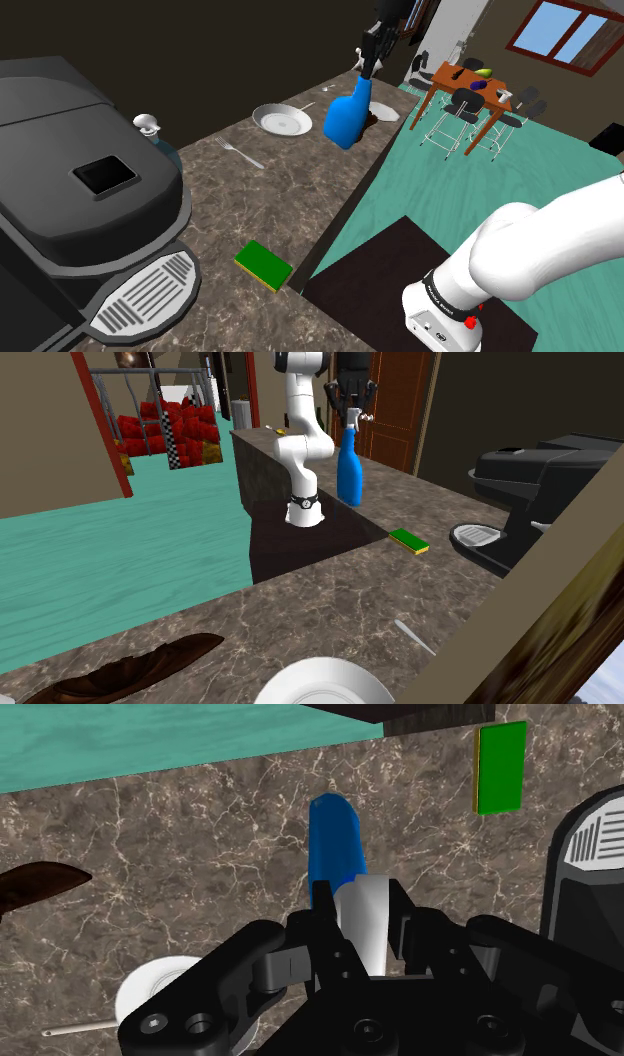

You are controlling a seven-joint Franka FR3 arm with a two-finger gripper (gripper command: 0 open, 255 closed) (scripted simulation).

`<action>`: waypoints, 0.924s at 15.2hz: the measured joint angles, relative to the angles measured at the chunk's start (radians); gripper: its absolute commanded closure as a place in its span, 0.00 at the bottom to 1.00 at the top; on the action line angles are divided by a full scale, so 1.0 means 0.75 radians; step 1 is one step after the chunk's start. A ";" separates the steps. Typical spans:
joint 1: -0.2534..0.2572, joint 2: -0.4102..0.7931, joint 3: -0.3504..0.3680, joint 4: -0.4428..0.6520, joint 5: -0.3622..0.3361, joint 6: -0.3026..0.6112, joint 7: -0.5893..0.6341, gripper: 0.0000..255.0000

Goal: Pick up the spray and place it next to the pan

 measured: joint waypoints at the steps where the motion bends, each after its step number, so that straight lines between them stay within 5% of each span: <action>1: 0.001 0.005 0.001 0.021 0.000 -0.016 0.002 1.00; 14: -0.011 0.118 -0.018 0.327 -0.008 -0.209 -0.027 1.00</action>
